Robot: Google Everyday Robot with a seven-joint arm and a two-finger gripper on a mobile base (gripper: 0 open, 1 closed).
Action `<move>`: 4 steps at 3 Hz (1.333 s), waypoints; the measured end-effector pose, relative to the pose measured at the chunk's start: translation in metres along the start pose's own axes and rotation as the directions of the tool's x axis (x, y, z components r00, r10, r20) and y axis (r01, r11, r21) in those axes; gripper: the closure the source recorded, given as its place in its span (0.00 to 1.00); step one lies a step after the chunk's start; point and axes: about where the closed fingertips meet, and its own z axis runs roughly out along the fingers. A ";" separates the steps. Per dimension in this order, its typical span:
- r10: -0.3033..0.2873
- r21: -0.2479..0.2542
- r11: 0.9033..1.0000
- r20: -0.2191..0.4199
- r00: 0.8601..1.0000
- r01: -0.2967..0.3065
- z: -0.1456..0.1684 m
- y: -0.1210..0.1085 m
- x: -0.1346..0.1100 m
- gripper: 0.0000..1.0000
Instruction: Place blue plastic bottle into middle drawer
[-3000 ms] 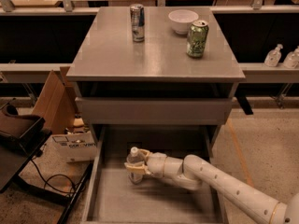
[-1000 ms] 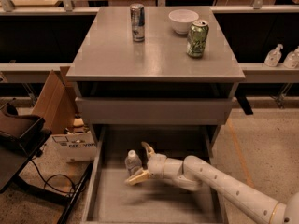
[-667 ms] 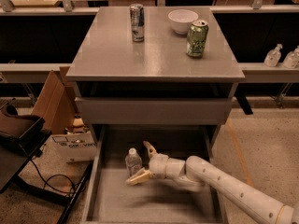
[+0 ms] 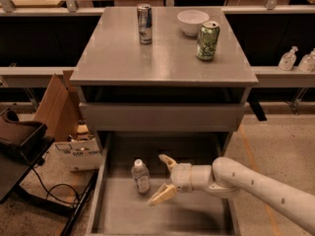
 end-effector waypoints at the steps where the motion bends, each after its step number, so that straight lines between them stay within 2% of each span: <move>1: 0.035 -0.012 0.999 -0.126 0.991 -0.036 -0.053 0.026 -0.012 0.00; 2: -0.013 0.006 1.000 -0.157 0.988 0.014 -0.066 0.023 -0.041 0.00; 3: -0.013 0.005 1.000 -0.155 0.988 0.014 -0.066 0.023 -0.040 0.00; 4: -0.038 0.003 0.999 -0.200 0.979 0.039 -0.082 0.015 -0.048 0.00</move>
Offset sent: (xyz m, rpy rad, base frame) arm -0.0299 -0.0359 0.0259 -0.0992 0.0628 0.0153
